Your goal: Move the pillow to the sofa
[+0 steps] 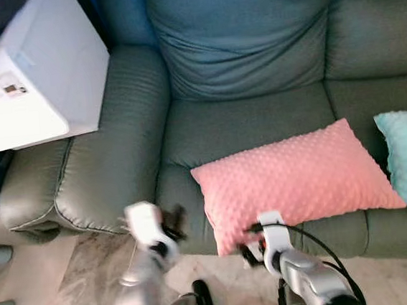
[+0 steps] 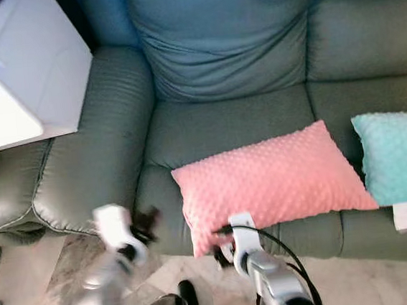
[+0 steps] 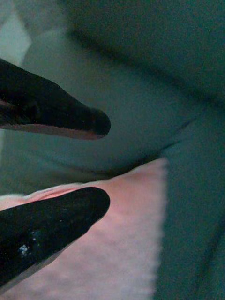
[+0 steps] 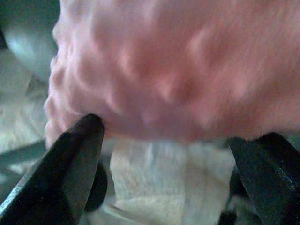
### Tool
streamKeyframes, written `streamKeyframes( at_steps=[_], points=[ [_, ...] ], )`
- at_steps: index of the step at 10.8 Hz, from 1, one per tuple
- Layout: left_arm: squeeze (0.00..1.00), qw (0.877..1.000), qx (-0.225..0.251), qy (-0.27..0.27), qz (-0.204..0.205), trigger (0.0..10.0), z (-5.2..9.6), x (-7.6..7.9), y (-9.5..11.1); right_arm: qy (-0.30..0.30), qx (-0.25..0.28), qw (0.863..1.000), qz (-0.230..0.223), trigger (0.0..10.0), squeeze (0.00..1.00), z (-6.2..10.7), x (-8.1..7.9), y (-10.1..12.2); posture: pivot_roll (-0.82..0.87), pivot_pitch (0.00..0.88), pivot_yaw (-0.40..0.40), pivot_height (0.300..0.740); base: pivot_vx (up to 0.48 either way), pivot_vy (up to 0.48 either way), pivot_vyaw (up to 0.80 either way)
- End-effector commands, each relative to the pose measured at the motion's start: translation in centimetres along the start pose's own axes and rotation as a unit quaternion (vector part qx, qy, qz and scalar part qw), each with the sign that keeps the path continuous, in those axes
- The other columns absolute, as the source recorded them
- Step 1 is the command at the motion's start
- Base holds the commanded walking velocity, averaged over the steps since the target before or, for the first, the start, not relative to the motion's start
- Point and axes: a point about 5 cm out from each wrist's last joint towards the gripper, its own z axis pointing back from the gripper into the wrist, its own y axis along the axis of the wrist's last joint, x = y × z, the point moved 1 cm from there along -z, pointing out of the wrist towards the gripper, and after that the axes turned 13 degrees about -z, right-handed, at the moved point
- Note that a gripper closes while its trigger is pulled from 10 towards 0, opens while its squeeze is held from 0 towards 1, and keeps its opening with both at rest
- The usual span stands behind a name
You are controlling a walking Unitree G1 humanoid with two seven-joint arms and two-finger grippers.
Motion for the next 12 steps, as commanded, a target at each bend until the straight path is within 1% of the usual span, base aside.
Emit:
streamKeyframes(
  at_steps=[1, 2, 3, 4, 5, 6, 8, 9, 10, 11, 12],
  points=[
    [0.00, 1.000, 0.000, 0.021, 0.015, 10.0, 1.1, -0.7, -0.2, 0.007, 0.011, 1.000, -0.014, 10.0, 0.00, -0.3, -0.5, -0.3, -0.09, 0.382, 0.221, 0.740, 0.000, 0.000, 0.00],
    [0.00, 1.000, 0.021, 0.020, 0.006, 10.0, 1.5, -0.8, 0.8, 0.011, 0.034, 0.999, -0.023, 10.0, 0.00, -0.6, -0.5, 0.7, -0.08, 0.380, 0.225, 0.740, 0.000, 0.000, 0.00],
    [0.00, 1.000, 0.026, 0.011, -0.007, 10.0, 2.0, -0.7, 1.5, 0.014, 0.057, 0.998, -0.019, 10.0, 0.00, -0.8, -0.6, 1.6, -0.07, 0.380, 0.227, 0.740, 0.000, 0.000, 0.00],
    [0.00, 0.999, 0.019, -0.009, -0.025, 10.0, 2.6, -0.5, 1.6, 0.018, 0.077, 0.997, -0.016, 10.0, 0.00, -0.9, -0.6, 2.5, -0.07, 0.380, 0.228, 0.740, 0.000, 0.000, 0.00],
    [0.00, 0.999, 0.004, -0.011, -0.037, 10.0, 3.4, -0.7, 1.1, 0.018, 0.090, 0.996, -0.014, 10.0, 0.00, -1.0, -0.6, 3.3, -0.07, 0.380, 0.227, 0.740, 0.000, 0.000, 0.00],
    [0.00, 0.999, -0.014, -0.006, -0.038, 10.0, 4.4, -1.1, 0.2, 0.026, 0.103, 0.994, -0.012, 10.0, 0.00, -1.2, -0.8, 4.3, -0.07, 0.376, 0.224, 0.740, 0.000, 0.000, 0.00],
    [0.00, 0.999, -0.021, -0.007, -0.033, 10.0, 4.9, -0.7, 0.0, 0.029, 0.115, 0.993, -0.013, 10.0, 0.00, -1.3, -1.1, 5.2, -0.06, 0.376, 0.224, 0.740, 0.000, 0.000, 0.00],
    [0.00, 0.999, -0.023, -0.011, -0.031, 10.0, 4.9, -0.2, 0.0, 0.046, 0.122, 0.991, -0.005, 10.0, 0.00, -1.6, -2.1, 5.9, -0.06, 0.375, 0.225, 0.740, 0.000, 0.000, 0.00],
    [0.00, 0.999, -0.025, -0.015, -0.033, 10.0, 4.9, 0.0, 0.0, 0.069, 0.126, 0.990, -0.008, 10.0, 0.00, -1.7, -3.1, 6.4, -0.06, 0.372, 0.223, 0.740, 0.000, 0.000, 0.00],
    [0.00, 0.999, -0.026, -0.016, -0.034, 10.0, 4.9, -0.1, 0.1, 0.088, 0.125, 0.988, -0.012, 10.0, 0.00, -1.8, -3.8, 6.5, -0.06, 0.369, 0.220, 0.740, 0.000, 0.000, 0.00],
    [0.00, 0.999, -0.025, -0.012, -0.034, 10.0, 4.8, -0.2, 0.2, 0.132, 0.109, 0.985, -0.016, 10.0, 0.00, -1.8, -4.9, 6.1, -0.07, 0.358, 0.208, 0.740, 0.000, 0.000, 0.00]
  ],
)
